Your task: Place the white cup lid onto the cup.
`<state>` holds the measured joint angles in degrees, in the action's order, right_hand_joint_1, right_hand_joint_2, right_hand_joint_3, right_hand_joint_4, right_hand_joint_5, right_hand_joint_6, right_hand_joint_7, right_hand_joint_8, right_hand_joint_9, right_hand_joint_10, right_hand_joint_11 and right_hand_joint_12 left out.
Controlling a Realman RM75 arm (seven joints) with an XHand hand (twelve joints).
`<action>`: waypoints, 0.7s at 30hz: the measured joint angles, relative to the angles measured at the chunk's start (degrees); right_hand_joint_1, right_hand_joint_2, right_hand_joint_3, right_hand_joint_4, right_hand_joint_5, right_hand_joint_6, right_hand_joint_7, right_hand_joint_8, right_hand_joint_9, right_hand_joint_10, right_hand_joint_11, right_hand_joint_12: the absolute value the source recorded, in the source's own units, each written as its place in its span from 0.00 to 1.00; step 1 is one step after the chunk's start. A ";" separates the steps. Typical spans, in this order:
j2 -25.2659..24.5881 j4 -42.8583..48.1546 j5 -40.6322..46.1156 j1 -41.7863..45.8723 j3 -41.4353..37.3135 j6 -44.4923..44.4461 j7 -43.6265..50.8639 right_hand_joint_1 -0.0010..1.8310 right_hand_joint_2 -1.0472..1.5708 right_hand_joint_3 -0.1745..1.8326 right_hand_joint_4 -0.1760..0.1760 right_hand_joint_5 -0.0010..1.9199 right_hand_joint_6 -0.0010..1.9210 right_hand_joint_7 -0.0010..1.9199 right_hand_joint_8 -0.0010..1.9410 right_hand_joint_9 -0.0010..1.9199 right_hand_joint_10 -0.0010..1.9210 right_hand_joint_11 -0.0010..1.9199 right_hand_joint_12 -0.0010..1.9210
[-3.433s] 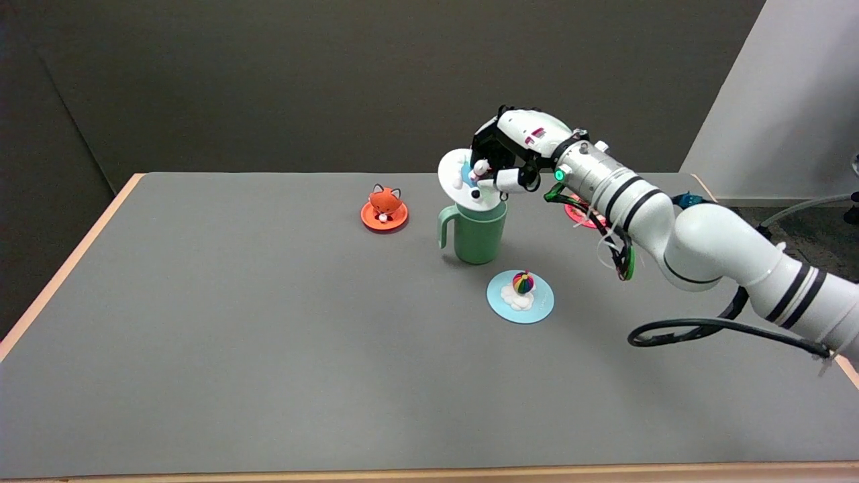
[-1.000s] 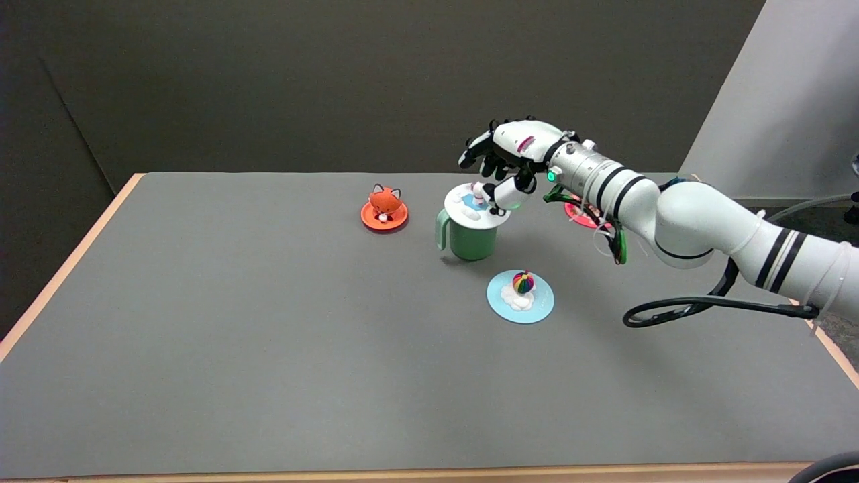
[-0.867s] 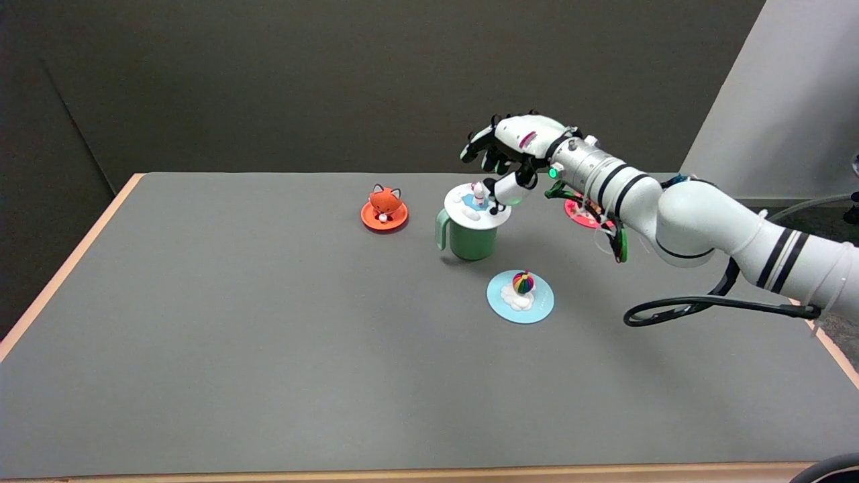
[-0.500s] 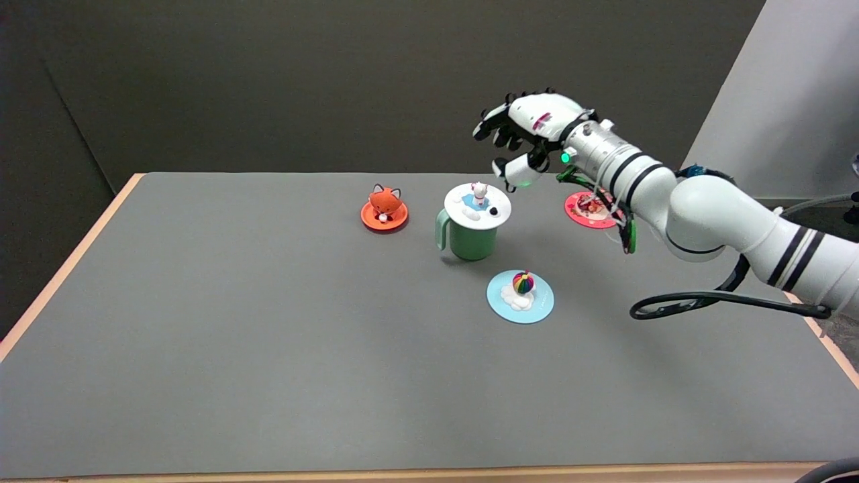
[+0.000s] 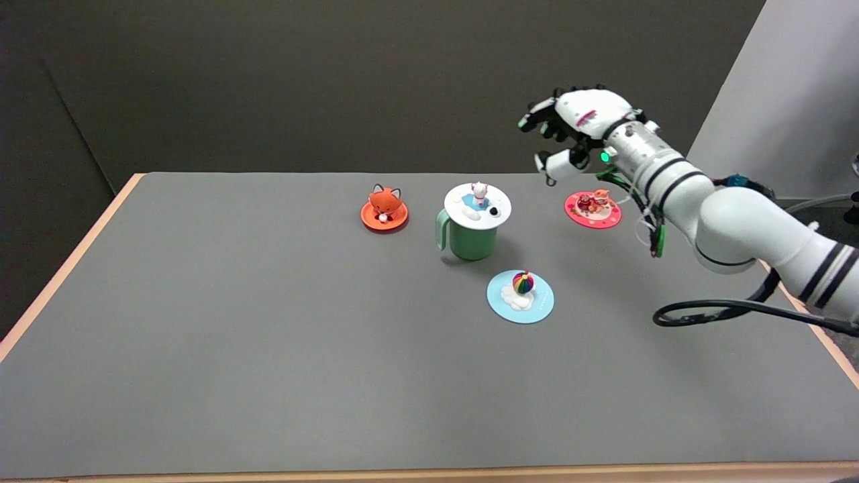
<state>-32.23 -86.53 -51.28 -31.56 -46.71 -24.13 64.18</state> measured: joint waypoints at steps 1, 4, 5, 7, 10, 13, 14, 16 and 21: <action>0.12 -0.04 -0.02 0.72 -0.62 -0.26 0.13 0.50 0.67 0.54 1.00 0.39 0.11 0.47 0.11 0.49 0.12 0.34 0.54; 0.61 -0.18 -0.08 4.39 -3.74 -1.36 0.92 0.50 0.67 0.55 1.00 0.39 0.11 0.47 0.11 0.48 0.12 0.34 0.51; 0.71 -0.20 -0.08 5.29 -4.48 -1.64 1.13 0.50 0.68 0.52 1.00 0.39 0.11 0.47 0.11 0.48 0.12 0.33 0.51; 0.95 -0.24 -0.08 7.85 -6.57 -2.33 1.67 0.48 0.67 0.57 1.00 0.39 0.12 0.47 0.10 0.46 0.12 0.33 0.46; 1.19 -0.30 -0.08 11.50 -9.37 -3.19 2.36 0.48 0.67 0.57 1.00 0.39 0.12 0.47 0.10 0.46 0.12 0.32 0.45; 1.34 -0.35 -0.04 14.95 -12.02 -4.15 2.95 0.49 0.68 0.53 1.00 0.40 0.11 0.46 0.11 0.45 0.11 0.32 0.44; 1.37 -0.37 -0.02 16.09 -12.84 -4.44 3.12 0.48 0.68 0.55 1.00 0.40 0.11 0.46 0.10 0.45 0.11 0.32 0.43; 1.40 -0.39 -0.01 18.03 -14.25 -4.87 3.40 0.47 0.67 0.57 1.00 0.40 0.12 0.47 0.10 0.44 0.11 0.32 0.40; 1.41 -0.41 0.01 22.49 -17.26 -5.87 4.02 0.47 0.68 0.58 1.00 0.41 0.12 0.46 0.10 0.43 0.11 0.33 0.37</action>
<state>-30.82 -86.94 -51.27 -9.07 -63.97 -30.00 68.20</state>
